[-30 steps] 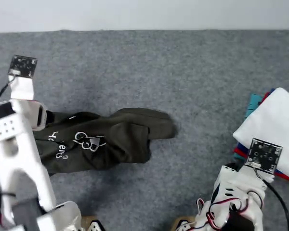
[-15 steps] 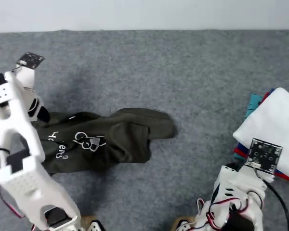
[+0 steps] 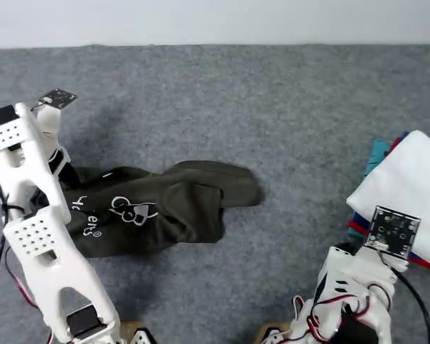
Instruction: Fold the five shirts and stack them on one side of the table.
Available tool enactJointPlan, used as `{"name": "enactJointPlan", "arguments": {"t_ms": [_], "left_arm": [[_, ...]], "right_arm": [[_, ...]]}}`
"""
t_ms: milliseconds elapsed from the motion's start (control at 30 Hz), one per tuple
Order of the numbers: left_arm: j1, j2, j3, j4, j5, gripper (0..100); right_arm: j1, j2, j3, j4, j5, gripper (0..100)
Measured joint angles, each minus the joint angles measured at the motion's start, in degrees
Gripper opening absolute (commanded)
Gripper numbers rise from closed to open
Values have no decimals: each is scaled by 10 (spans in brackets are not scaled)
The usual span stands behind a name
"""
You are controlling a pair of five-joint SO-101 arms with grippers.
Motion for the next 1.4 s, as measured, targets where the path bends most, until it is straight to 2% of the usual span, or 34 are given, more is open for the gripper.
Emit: {"name": "enactJointPlan", "arguments": {"t_ms": [200, 500, 667, 833, 1033, 1400], "left_arm": [[0, 58, -47, 1, 0, 210], [19, 77, -69, 8, -4, 62], [23, 81, -102, 8, 0, 30], [23, 81, -113, 7, 0, 41], [27, 71, -77, 4, 0, 197], [26, 66, -103, 3, 0, 199]], "right_arm": [[0, 0, 0, 0, 0, 39], [0, 0, 0, 0, 0, 39], [0, 0, 0, 0, 0, 39], [0, 0, 0, 0, 0, 39], [0, 0, 0, 0, 0, 39], [0, 0, 0, 0, 0, 39]]}}
